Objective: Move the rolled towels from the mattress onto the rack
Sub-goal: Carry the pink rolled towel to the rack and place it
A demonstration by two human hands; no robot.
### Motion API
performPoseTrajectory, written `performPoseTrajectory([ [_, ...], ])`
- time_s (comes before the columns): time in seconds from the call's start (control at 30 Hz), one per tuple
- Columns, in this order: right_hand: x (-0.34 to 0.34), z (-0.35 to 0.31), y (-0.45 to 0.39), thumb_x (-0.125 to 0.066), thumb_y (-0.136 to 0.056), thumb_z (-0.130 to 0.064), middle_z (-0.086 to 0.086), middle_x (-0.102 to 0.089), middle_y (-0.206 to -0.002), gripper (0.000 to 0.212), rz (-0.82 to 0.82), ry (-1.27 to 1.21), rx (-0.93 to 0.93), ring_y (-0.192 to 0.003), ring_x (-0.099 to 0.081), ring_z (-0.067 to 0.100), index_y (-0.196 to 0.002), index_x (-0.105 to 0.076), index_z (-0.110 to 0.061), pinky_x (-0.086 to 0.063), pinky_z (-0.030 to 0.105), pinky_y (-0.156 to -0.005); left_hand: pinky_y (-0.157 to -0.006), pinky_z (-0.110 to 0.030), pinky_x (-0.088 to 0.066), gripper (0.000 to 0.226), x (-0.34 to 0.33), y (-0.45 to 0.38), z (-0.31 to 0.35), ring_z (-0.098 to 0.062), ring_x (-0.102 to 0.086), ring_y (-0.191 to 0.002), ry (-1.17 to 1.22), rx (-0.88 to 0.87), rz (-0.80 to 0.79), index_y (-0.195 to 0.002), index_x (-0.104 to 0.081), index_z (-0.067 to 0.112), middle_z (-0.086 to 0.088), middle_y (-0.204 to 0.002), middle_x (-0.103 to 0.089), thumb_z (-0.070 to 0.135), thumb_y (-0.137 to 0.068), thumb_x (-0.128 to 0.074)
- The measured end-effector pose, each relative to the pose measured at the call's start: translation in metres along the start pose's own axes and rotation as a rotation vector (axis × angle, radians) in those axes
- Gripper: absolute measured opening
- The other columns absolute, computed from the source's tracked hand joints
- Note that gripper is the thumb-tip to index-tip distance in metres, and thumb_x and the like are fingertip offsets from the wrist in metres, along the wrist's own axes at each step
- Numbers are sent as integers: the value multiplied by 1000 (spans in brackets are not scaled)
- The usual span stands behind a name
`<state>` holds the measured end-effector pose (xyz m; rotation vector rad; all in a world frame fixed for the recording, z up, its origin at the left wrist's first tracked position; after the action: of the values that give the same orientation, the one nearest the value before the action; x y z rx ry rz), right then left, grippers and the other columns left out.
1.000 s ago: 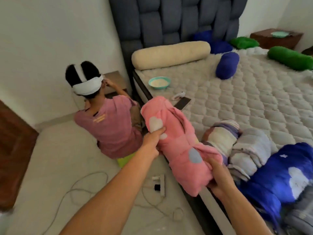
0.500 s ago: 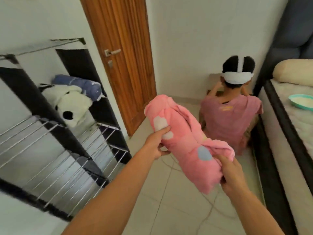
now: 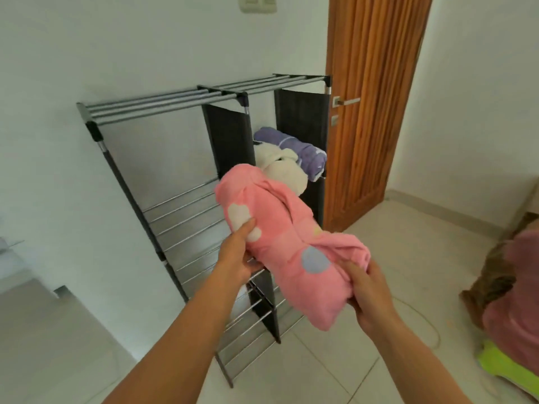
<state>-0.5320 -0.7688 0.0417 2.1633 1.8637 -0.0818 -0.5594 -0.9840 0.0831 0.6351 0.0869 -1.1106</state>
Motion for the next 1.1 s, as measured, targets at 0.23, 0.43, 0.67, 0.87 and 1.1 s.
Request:
performPoseTrajectory([
  [0.23,-98,-4,-76,-66,-83,-31,3,-65,-119,49,-217,54,20,-108,-62,23,-130,-53,-23,-53,46,-92,-64,-37,-52,47,13,-69,63,-24,-57,-96,47,-142,203,-123,-53,18,-6,-102,-60,32,-82,-70],
  [0.43,-155,-5,-116,-60,-88,-40,-2,-65,-116,35,-345,36,-46,-105,-63,18,-121,-52,-29,-54,43,-89,-80,-40,-53,40,20,-122,108,-23,-59,-87,81,-176,355,-117,-54,15,-7,-104,-61,23,-81,-70],
  [0.67,-208,-2,-150,-61,-88,-35,1,-66,-121,42,-388,-47,-54,-109,-64,21,-128,-51,-25,-53,46,-94,-67,-32,-52,49,29,-173,150,-20,-57,-73,84,-245,401,-126,-54,4,-14,-117,-61,16,-81,-67],
  [0.87,-250,11,-171,-67,-85,-26,3,-67,-122,51,-376,-162,-127,-108,-66,22,-132,-50,-23,-54,41,-92,-69,-34,-54,57,31,-208,171,-26,-60,-92,-112,-302,382,-131,-46,6,-13,-123,-58,16,-79,-68],
  [1.1,-261,13,-181,-67,-85,-24,8,-67,-119,48,-313,-160,-146,-105,-66,26,-130,-52,-17,-56,36,-81,-101,-43,-48,79,27,-222,177,-33,-53,-121,-360,-314,398,-145,-31,10,-14,-140,-49,18,-78,-72],
])
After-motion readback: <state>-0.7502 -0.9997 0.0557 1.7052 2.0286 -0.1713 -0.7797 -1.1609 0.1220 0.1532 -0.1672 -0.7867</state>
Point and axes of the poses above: each hand's wrist, its own y-axis away from the middle knuckle, its own x-axis out of the back of the hand, z = x × y, the point moved 1 cm from there along -y, towards the middle knuckle
